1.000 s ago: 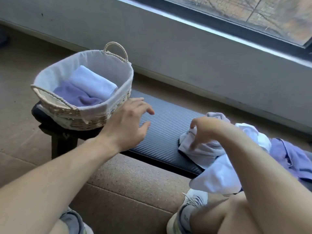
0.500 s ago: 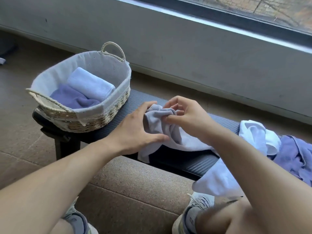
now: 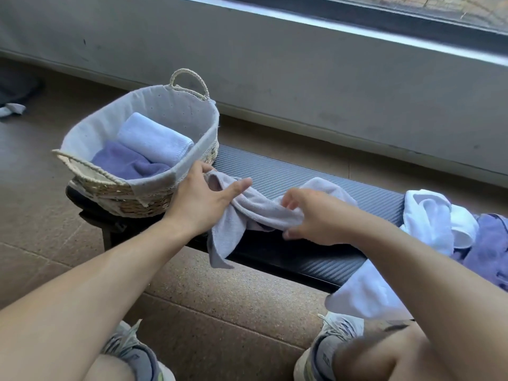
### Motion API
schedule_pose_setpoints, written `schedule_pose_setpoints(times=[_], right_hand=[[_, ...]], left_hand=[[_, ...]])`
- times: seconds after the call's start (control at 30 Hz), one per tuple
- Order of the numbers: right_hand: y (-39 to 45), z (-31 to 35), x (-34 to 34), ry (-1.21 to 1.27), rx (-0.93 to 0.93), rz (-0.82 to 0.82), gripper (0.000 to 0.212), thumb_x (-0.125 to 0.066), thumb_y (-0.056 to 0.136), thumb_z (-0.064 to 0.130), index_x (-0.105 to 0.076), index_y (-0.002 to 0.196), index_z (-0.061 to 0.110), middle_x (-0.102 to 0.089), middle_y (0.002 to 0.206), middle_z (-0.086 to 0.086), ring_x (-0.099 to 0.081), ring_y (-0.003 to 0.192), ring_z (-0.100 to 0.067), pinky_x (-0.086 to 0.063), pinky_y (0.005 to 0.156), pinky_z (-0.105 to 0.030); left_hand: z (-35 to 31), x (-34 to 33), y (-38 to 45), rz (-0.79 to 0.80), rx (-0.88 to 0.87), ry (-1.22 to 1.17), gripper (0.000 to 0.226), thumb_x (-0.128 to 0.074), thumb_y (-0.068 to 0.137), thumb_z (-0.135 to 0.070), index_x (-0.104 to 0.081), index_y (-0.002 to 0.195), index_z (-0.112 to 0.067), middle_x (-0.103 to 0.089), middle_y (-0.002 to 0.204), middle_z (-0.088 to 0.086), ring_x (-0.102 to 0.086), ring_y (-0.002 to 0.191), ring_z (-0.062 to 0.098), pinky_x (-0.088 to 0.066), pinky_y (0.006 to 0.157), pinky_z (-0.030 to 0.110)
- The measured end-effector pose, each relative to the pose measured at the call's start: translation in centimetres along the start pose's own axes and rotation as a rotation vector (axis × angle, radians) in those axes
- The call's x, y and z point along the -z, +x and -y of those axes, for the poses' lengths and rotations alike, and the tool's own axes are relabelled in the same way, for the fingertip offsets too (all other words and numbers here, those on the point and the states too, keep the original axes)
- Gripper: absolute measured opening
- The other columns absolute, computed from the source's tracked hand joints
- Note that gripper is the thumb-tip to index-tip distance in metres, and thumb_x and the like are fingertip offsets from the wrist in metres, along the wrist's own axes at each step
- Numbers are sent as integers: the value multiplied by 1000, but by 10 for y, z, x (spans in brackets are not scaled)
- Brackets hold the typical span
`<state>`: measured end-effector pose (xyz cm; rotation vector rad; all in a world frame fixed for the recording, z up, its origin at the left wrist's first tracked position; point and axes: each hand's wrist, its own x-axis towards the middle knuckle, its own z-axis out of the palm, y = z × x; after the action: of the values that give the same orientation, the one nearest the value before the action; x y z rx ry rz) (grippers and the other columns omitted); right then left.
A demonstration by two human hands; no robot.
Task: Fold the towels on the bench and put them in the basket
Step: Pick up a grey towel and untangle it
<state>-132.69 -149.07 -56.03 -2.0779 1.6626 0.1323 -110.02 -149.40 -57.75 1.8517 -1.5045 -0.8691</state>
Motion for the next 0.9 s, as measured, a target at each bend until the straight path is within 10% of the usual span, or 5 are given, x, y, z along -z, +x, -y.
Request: schedule_pose_setpoints(times=[0.17,0.33,0.53,0.67,0.9], right_hand=[[9,-4,7,434,-66,-322,11,-60,98,34,-61,101,23,-64,85,12,-62,77,-12,-46,60,-26],[8,-6,10,730,-45,-505,16,-61,99,35,-70,92,25,-65,77,8,-53,65,-4,-44,67,-27],[6,-20,11,421,-131,-191,56,-81,71,63,-60,114,35,-65,106,14,-64,95,-5,-53,84,-31],[-1,-30,15,203,-187,-56,69,-89,65,51,-53,120,33,-59,118,10,-60,107,-14,-48,92,-36],[-5,-23,16,-49,-179,51,17,-73,85,28,-60,96,25,-69,107,1,-60,89,-17,-45,67,-29]], left_hand=[[-1,2,-3,-24,-98,-42,99,-90,58,-60,-43,140,-31,-54,138,-5,-52,125,12,-42,107,34],[9,2,1,8,-202,171,59,-88,70,-26,-62,122,-34,-56,118,-3,-59,110,19,-45,93,30],[14,0,0,-6,-171,391,71,-79,80,-39,-46,140,-24,-49,139,3,-50,130,27,-42,107,43],[10,2,-3,-28,-197,471,41,-74,81,-41,-56,113,-25,-52,120,4,-49,123,27,-42,99,41],[7,-1,-5,-215,-441,463,12,-74,83,-31,-66,86,-22,-56,92,-2,-58,97,26,-45,79,38]])
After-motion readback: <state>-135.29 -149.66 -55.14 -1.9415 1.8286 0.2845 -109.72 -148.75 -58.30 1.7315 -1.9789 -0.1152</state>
